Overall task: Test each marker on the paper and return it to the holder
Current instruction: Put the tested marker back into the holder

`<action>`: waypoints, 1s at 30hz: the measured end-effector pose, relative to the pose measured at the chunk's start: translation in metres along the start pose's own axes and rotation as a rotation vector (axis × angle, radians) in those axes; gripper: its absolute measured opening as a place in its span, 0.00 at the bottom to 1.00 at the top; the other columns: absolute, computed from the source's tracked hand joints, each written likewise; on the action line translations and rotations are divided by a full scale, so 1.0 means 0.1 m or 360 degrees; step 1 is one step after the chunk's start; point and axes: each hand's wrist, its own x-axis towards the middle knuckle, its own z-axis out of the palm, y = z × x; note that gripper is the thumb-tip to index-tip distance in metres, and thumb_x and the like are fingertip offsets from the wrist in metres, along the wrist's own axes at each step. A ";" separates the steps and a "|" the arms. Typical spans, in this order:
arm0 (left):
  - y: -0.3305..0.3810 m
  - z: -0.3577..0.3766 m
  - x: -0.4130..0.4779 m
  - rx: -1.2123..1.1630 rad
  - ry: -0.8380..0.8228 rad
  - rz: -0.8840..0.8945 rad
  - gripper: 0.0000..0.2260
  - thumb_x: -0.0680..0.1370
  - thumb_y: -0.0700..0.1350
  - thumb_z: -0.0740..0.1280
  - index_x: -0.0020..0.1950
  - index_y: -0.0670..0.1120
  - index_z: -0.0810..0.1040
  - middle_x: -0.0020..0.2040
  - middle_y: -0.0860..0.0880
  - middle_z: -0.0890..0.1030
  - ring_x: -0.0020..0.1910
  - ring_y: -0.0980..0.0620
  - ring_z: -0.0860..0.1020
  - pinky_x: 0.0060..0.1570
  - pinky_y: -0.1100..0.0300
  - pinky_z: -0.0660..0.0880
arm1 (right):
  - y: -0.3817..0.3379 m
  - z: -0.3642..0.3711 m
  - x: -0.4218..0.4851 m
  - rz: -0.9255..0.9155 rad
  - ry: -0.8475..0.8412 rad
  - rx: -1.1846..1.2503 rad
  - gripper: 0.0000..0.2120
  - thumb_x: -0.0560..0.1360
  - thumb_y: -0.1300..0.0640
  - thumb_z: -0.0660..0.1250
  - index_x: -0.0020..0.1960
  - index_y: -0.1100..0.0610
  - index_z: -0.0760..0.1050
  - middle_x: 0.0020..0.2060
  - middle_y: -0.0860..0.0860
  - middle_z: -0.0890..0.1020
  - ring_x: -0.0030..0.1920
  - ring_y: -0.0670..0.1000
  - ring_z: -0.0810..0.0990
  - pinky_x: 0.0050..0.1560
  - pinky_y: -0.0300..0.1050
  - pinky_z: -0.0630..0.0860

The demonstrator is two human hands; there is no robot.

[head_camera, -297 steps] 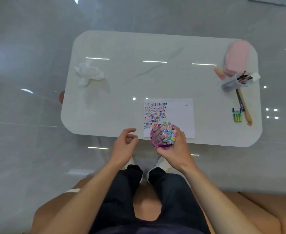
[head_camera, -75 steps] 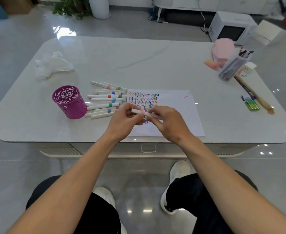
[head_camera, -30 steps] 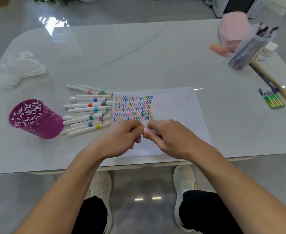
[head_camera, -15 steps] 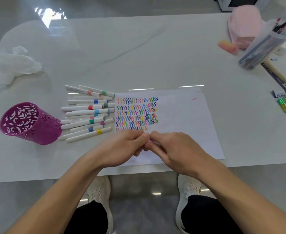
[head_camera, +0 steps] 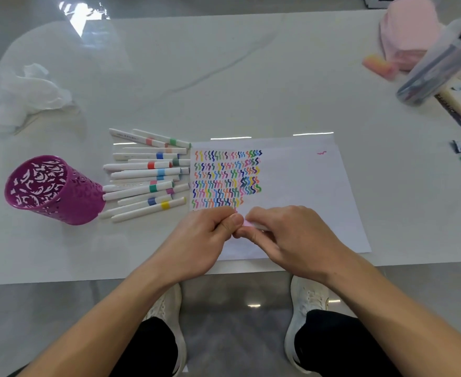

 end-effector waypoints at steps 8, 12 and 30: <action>0.01 -0.03 0.02 0.0080 0.0038 0.0045 0.14 0.84 0.49 0.60 0.38 0.56 0.73 0.32 0.57 0.75 0.34 0.57 0.73 0.33 0.67 0.66 | 0.04 -0.01 0.02 -0.0082 0.0061 -0.0102 0.24 0.81 0.34 0.49 0.44 0.51 0.73 0.27 0.44 0.71 0.27 0.52 0.69 0.29 0.49 0.71; 0.03 -0.02 0.03 0.0069 0.0115 0.0058 0.15 0.84 0.47 0.61 0.36 0.57 0.72 0.31 0.63 0.75 0.33 0.59 0.72 0.33 0.68 0.64 | 0.02 0.02 0.06 -0.0112 0.0177 -0.0173 0.19 0.82 0.38 0.53 0.41 0.50 0.65 0.26 0.43 0.65 0.26 0.52 0.64 0.26 0.46 0.68; -0.03 0.06 0.05 -0.0045 0.0147 0.0014 0.18 0.84 0.46 0.61 0.33 0.55 0.69 0.28 0.56 0.70 0.30 0.56 0.68 0.31 0.65 0.62 | 0.03 0.11 0.04 -0.0070 0.0178 -0.0296 0.19 0.81 0.38 0.54 0.39 0.49 0.59 0.23 0.45 0.64 0.23 0.54 0.62 0.24 0.44 0.64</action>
